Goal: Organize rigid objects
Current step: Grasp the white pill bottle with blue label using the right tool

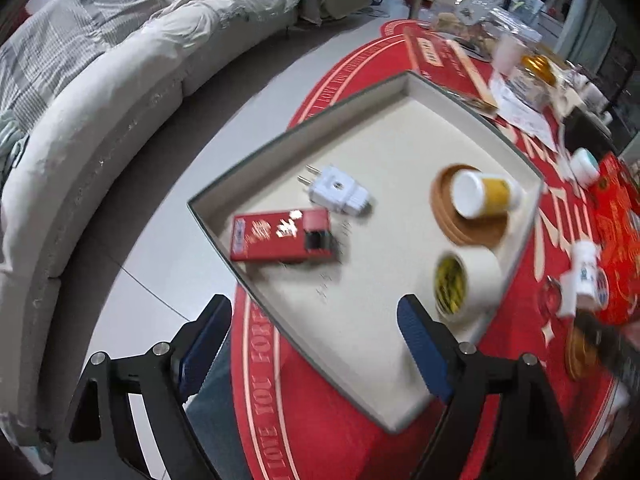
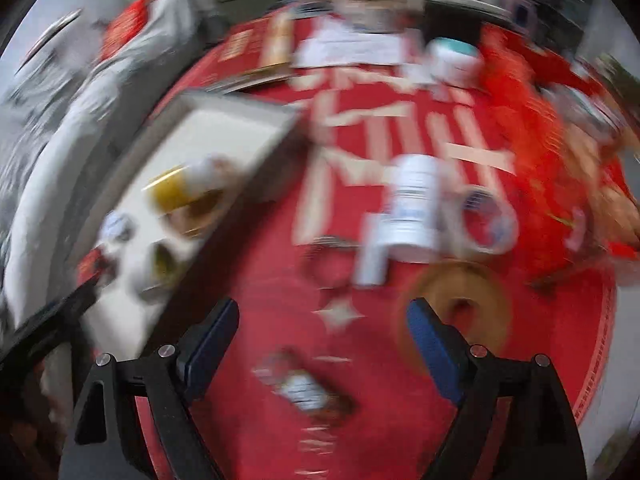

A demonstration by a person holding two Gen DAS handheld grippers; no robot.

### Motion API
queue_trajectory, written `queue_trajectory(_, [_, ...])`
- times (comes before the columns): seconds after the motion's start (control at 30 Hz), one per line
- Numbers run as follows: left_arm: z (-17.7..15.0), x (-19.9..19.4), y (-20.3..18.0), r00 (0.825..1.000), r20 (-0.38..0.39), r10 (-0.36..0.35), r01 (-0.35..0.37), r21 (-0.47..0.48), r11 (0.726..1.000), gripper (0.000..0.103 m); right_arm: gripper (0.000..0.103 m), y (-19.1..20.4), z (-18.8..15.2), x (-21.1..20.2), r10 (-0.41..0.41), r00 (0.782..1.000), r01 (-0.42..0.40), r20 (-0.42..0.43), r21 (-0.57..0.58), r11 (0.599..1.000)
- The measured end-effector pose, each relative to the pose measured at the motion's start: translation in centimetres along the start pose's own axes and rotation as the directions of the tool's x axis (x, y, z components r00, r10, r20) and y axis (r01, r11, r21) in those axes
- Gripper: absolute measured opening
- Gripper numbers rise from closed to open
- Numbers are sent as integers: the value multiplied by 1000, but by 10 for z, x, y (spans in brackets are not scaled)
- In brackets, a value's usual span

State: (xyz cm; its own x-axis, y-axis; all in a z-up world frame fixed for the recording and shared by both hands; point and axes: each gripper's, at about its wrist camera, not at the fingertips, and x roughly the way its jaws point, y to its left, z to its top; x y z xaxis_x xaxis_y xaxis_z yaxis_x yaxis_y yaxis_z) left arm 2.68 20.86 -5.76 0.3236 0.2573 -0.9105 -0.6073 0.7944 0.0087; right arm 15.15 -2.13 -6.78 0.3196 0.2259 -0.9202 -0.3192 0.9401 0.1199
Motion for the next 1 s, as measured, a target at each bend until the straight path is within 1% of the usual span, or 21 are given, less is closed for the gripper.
queue_trajectory(0.07, [-7,-3,-5,1000,-2,-10,10,17,1000,87,87,-15,14,2,-27,999,27,21,26,999])
queue_trajectory(0.13, [-13,-5,-10,1000,-9,-16,16,31,999,87,87,-21,31,6,-55,997,53,55,23,998])
queue_trajectory(0.2, [-20,-7,-13,1000,-16,-20,20,46,999,87,87,-20,48,15,-104,992,106,74,-13,994])
queue_trajectory(0.27, [-26,-8,-16,1000,-23,-15,17,65,998,87,87,-13,60,29,-154,985,161,80,-84,983])
queue_trajectory(0.33, [-31,-8,-20,999,-33,-16,19,81,997,87,87,-7,66,48,-203,977,212,68,-151,966])
queue_trajectory(0.37, [-33,-8,-21,999,-38,-17,21,88,996,87,88,-6,65,56,-213,975,220,54,-166,961])
queue_trajectory(0.4, [-37,-8,-23,999,-42,-19,23,93,995,87,88,-4,64,58,-233,970,243,77,-183,953])
queue_trajectory(0.47, [-42,-8,-26,998,-52,-25,31,107,994,87,89,1,61,61,-256,963,269,90,-209,940])
queue_trajectory(0.53, [-46,-9,-28,998,-57,-25,32,123,992,87,86,3,55,58,-268,959,283,96,-222,933])
queue_trajectory(0.6, [-50,-8,-31,998,-61,-26,34,135,990,87,59,7,49,56,-313,941,336,129,-265,904])
queue_trajectory(0.63, [-52,-9,-31,998,-61,-25,33,140,990,87,55,10,44,54,-318,938,346,140,-295,891])
queue_trajectory(0.67, [-54,-9,-32,998,-62,-24,33,145,989,87,48,14,38,51,-320,936,352,150,-337,873])
queue_trajectory(0.7, [-55,-10,-32,998,-63,-24,33,147,989,87,41,18,35,49,-320,935,355,155,-358,863])
queue_trajectory(0.73, [-57,-10,-32,998,-62,-23,32,148,989,87,41,22,28,47,-311,938,346,151,-385,856])
queue_trajectory(0.8, [-61,-13,-29,998,-61,-22,31,148,988,87,41,27,18,42,-290,947,321,138,-396,860])
queue_trajectory(0.93, [-68,-14,-19,998,-67,-10,20,146,989,87,41,34,-12,27,-211,973,232,98,-409,882])
queue_trajectory(1.0, [-71,-14,-15,997,-71,-5,15,146,989,87,41,35,-31,15,-158,985,169,61,-405,899])
